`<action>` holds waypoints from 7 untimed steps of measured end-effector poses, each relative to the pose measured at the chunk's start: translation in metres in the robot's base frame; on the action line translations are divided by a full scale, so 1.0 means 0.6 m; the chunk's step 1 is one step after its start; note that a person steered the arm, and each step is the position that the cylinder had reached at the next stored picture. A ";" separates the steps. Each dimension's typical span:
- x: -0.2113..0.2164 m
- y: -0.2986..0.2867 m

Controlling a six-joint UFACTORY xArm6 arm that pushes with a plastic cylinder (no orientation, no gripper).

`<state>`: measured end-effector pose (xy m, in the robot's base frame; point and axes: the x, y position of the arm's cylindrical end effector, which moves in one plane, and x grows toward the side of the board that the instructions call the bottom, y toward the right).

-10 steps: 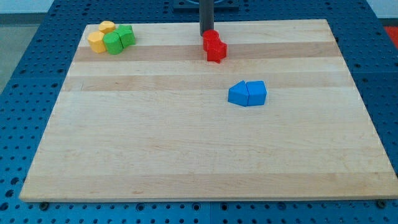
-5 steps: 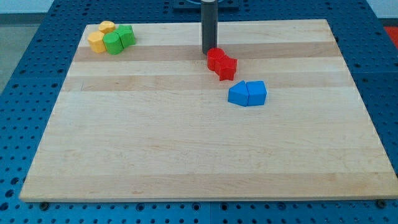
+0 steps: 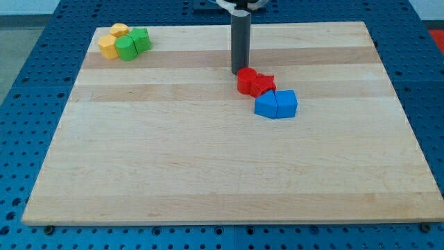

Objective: Move the red circle and red star along with the blue cube towards bottom

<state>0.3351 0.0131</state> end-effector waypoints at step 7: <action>0.081 0.083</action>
<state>0.3840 0.0630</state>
